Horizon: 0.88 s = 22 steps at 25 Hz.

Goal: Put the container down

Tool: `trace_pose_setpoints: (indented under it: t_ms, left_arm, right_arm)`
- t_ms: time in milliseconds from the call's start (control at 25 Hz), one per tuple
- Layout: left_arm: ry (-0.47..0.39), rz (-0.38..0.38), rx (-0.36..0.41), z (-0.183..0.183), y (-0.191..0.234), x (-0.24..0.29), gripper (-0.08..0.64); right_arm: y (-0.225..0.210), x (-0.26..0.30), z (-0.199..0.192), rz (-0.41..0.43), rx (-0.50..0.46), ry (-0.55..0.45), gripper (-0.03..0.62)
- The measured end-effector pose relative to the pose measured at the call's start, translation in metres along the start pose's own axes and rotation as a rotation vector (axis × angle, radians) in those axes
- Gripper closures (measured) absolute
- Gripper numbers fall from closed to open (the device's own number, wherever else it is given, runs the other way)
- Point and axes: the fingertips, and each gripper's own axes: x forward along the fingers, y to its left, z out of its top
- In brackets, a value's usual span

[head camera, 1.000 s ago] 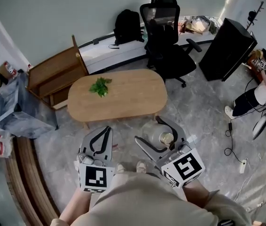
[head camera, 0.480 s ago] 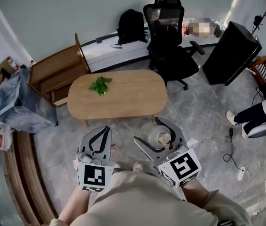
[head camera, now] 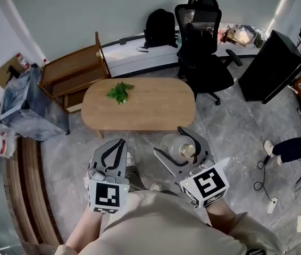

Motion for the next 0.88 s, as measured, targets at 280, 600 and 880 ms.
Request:
trace_pose_setpoints:
  t_ms: [280, 600, 880]
  left_arm:
    - [-0.048, 0.007, 0.002, 0.003, 0.02, 0.024, 0.549]
    - [-0.048, 0.017, -0.02, -0.012, 0.072, 0.064, 0.549]
    - [-0.024, -0.001, -0.031, -0.028, 0.13, 0.107, 0.549]
  right_arm:
    - [-0.021, 0.028, 0.006, -0.052, -0.025, -0.02, 0.267]
    - [-0.042, 0.084, 0.005, -0.076, 0.05, -0.011, 0.267]
    - [-0.063, 0.154, 0.005, -0.091, 0.06, 0.046, 0.267]
